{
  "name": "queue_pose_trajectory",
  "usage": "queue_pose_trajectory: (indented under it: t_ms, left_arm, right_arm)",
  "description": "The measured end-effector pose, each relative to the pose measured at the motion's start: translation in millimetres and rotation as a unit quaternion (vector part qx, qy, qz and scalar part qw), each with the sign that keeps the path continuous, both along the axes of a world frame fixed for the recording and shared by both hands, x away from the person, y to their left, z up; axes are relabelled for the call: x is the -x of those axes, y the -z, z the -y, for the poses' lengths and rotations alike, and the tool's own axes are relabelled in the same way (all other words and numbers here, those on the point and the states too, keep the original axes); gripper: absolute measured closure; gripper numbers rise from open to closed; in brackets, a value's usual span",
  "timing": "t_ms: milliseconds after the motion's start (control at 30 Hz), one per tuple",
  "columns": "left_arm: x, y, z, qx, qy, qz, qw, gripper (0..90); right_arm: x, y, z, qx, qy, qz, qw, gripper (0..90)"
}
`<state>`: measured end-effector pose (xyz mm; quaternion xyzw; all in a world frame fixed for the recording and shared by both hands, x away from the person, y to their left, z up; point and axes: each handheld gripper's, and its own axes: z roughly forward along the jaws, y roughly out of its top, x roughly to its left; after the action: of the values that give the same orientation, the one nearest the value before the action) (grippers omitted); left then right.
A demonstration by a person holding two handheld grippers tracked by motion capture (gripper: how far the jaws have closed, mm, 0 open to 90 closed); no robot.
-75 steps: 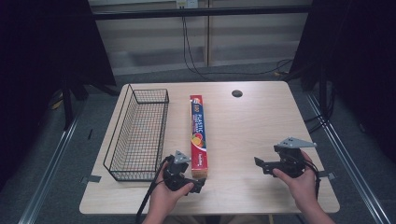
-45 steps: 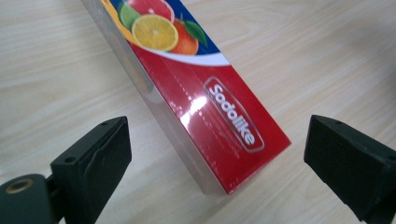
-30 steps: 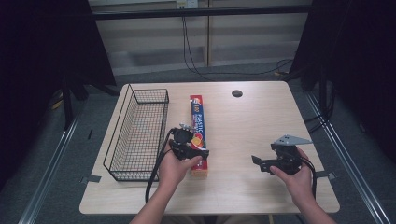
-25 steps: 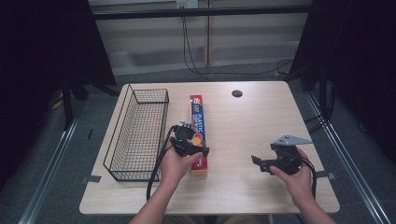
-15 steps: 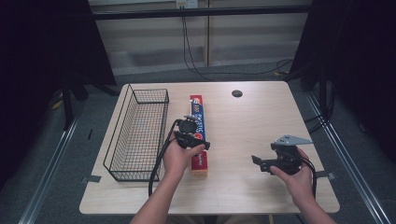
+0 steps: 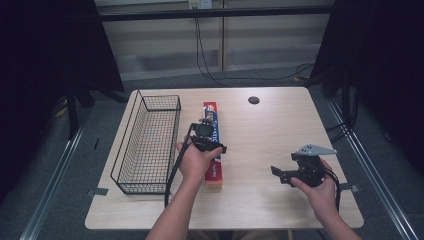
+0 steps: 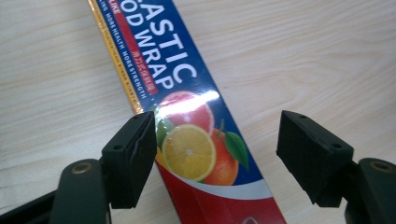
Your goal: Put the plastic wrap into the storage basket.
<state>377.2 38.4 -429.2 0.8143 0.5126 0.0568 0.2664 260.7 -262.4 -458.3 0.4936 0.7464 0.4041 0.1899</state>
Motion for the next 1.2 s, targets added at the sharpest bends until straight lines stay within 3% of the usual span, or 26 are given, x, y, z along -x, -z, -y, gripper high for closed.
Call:
queue_pose_trajectory:
  t_ms: [300,333,467,833,967,1200]
  left_arm:
    - [-7.4,-0.8,3.1,-0.011,-0.027,-0.013,0.9995,32.1]
    - [-8.6,-0.5,3.2,-0.023,-0.032,-0.012,0.9992,31.7]
    - [-11.8,0.0,4.3,-0.016,-0.048,-0.02,0.9985,29.0]
    - [-19.5,6.8,10.2,-0.034,-0.066,-0.029,0.9968,28.7]
    - [-23.3,10.9,11.2,-0.036,-0.08,-0.045,0.9951,28.8]
    - [-26.9,16.6,15.4,-0.045,-0.087,-0.053,0.9938,27.7]
  right_arm:
    - [-0.4,-0.2,-0.4,0.0,-0.002,0.003,1.0,7.7]
    - [-0.3,-0.4,-0.5,0.0,-0.002,0.002,1.0,7.7]
    - [-0.2,-0.4,-0.5,0.0,-0.002,0.003,1.0,7.7]
    - [-0.4,-0.4,0.0,-0.001,-0.002,0.004,1.0,7.7]
    - [-0.8,-0.2,0.8,-0.001,-0.001,0.002,1.0,7.7]
    - [-0.9,-0.5,1.5,-0.004,-0.002,0.004,1.0,7.6]
